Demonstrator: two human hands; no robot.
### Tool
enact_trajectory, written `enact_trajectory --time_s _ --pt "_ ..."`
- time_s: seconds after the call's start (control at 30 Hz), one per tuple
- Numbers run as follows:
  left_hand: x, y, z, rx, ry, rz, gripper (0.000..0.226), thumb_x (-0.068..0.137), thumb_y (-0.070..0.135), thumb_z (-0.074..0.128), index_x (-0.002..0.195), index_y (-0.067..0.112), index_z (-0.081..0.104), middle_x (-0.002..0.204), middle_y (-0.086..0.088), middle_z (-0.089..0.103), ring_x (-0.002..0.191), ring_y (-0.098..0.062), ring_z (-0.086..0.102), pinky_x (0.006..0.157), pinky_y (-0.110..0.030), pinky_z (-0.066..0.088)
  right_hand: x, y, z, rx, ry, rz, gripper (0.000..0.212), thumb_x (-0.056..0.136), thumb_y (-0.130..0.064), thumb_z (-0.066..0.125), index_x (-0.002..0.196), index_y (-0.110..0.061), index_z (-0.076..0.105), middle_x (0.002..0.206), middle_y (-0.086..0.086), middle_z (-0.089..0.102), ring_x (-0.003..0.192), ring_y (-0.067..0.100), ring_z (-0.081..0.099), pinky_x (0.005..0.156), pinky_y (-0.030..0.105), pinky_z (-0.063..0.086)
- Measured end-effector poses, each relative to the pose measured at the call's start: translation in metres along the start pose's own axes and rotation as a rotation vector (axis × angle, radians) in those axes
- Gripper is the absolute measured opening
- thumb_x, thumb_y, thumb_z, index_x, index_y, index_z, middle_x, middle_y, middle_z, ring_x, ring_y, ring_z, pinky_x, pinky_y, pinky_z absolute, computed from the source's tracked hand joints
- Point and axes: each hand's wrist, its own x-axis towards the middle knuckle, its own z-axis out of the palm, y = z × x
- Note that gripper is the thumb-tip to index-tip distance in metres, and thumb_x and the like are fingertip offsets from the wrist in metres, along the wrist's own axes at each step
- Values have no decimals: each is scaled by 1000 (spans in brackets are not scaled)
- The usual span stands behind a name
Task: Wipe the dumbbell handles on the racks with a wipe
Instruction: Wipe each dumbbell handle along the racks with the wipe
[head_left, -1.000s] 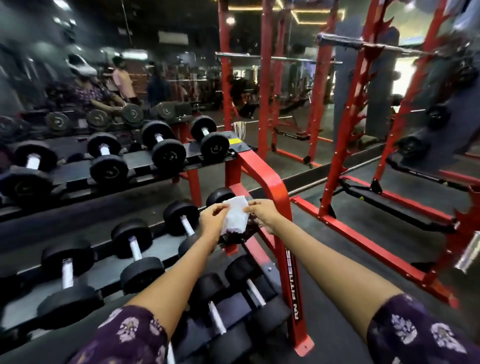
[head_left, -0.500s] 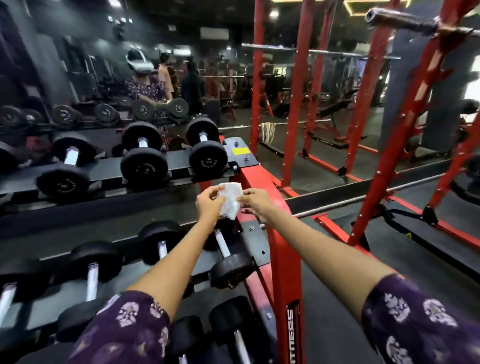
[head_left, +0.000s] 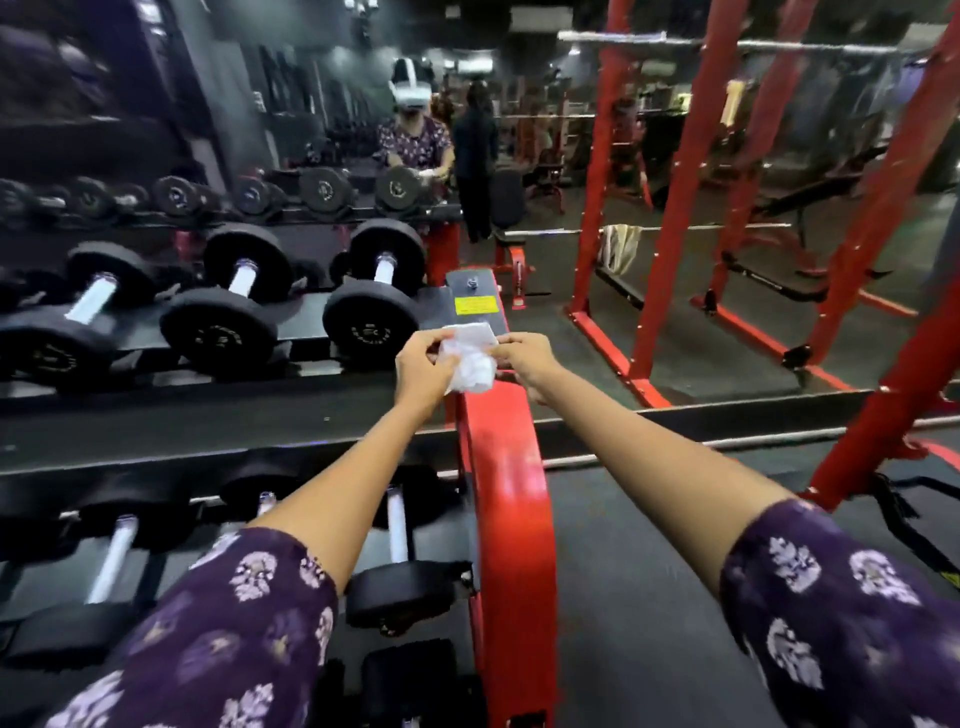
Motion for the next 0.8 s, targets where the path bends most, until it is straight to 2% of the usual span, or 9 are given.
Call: enact_trajectory --time_s 0.07,0.17,0.27,0.43,0.53,0.6,0.7,0.8 --pt "1 1 25 55 48 -1 33 78 -11 62 109 -1 67 106 -8 63 83 -16 52 65 -4 40 20 -2 -22 14 -76 -9 31 80 15 52 60 -8 54 40 -5 53 34 4 49 37 13 40" --pt "-6 8 55 95 140 -55 34 78 -9 65 111 0 67 102 -4 61 78 -16 52 64 -5 41 39 1 -52 -38 -205 -11 30 80 13 54 62 -11 55 46 -2 55 39 4 50 39 14 40" --pt "-15 24 80 132 203 -120 36 76 -9 67 111 3 68 94 -1 60 75 -16 51 62 -6 40 44 -2 -78 -26 -327 24 30 83 12 51 64 -12 54 39 -8 53 33 0 48 37 12 40" --pt "-9 56 103 208 298 -102 33 78 -11 63 109 0 66 101 1 59 80 -15 51 65 -5 40 56 -17 -99 -10 -487 38 23 83 7 55 70 -11 54 42 -9 56 36 0 51 40 13 43" --pt "-5 63 106 241 319 -129 33 79 -8 65 110 2 66 102 2 58 71 -11 49 64 -6 41 64 -21 -98 -9 -521 20 26 83 7 57 66 -13 54 48 -6 56 40 1 52 47 19 46" --pt "-3 62 103 246 348 -143 34 78 -9 64 110 3 65 101 1 58 68 -8 48 62 -7 41 71 -22 -93 7 -548 31 27 84 6 57 64 -13 53 44 -8 56 45 4 52 49 19 45" --pt "2 55 94 257 366 -163 35 78 -9 64 112 3 65 102 0 59 74 -16 53 63 -10 43 84 -24 -80 56 -580 69 26 85 3 56 65 -13 52 42 -9 59 48 8 56 46 18 45" --pt "17 44 88 291 368 -169 35 80 -6 65 114 6 63 107 1 60 82 -18 55 66 -12 44 101 -29 -64 109 -607 99 25 85 2 57 65 -12 53 44 -6 61 39 6 57 41 17 46"
